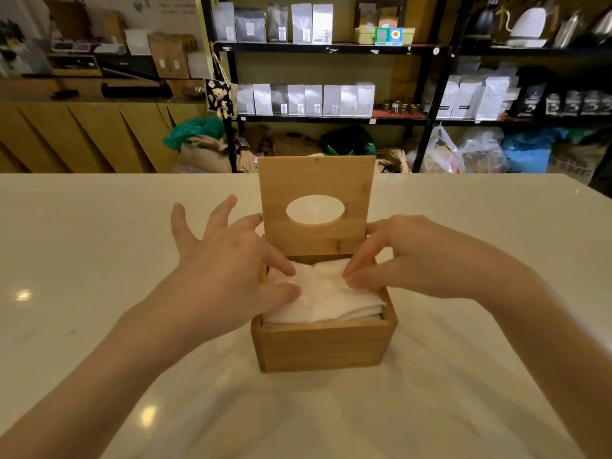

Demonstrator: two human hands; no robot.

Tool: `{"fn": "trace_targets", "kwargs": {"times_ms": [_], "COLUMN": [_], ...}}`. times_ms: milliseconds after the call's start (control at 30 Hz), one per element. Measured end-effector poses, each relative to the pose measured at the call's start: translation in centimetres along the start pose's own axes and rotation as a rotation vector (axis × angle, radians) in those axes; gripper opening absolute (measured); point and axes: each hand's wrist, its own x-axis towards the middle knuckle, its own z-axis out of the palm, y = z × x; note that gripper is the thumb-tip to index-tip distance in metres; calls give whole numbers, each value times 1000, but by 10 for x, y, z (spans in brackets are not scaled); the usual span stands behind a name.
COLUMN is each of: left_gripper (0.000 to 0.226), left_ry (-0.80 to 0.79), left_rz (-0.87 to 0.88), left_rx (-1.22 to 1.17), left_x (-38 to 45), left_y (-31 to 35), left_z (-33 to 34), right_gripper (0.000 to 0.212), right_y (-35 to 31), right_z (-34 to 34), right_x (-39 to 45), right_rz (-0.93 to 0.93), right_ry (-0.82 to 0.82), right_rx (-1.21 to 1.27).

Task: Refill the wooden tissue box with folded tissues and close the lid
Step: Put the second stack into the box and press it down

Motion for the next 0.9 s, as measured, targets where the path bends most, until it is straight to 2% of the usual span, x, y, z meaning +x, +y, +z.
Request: {"fn": "trace_targets", "kwargs": {"times_ms": [100, 200, 400, 567, 733, 833, 900], "left_gripper": [44, 57, 63, 65, 60, 46, 28], "left_ry": [-116, -158, -141, -196, -216, -175, -114], "left_rz": [-22, -43, -29, -64, -60, -64, -87], "left_rx": [65, 129, 169, 179, 251, 179, 95], "left_x": [5, 7, 11, 13, 15, 14, 12], "left_y": [0, -1, 2, 0, 8, 8, 5], "left_z": [5, 9, 12, 14, 12, 8, 6], "right_gripper": [35, 50, 59, 53, 53, 50, 30], "right_y": [2, 2, 5, 1, 1, 3, 3], "right_z": [2, 4, 15, 22, 21, 14, 9], "right_x": [1, 1, 10, 15, 15, 10, 10], "right_rz": [18, 56, 94, 195, 187, 162, 138], "right_ry": [-110, -181, -134, -164, -166, -159, -31], "right_rx": [-98, -225, -406, -421, -418, -294, -194]}}
